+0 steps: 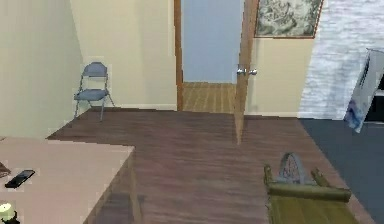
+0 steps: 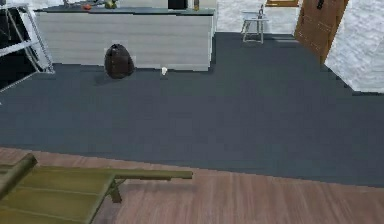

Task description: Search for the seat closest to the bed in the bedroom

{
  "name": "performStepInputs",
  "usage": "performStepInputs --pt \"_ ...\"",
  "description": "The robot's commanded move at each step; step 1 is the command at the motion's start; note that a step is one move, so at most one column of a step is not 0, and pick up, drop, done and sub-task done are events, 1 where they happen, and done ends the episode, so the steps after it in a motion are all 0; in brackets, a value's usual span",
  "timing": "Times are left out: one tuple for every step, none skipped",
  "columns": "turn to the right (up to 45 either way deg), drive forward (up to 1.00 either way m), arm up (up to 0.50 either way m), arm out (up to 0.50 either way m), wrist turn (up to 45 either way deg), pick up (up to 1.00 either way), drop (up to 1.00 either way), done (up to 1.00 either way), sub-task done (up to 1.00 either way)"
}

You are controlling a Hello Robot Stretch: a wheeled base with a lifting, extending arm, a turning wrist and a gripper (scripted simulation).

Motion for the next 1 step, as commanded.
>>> performStepInputs --pt "6.0 0.0 0.0 0.0 0.0 0.0 0.0 0.0 0.0"
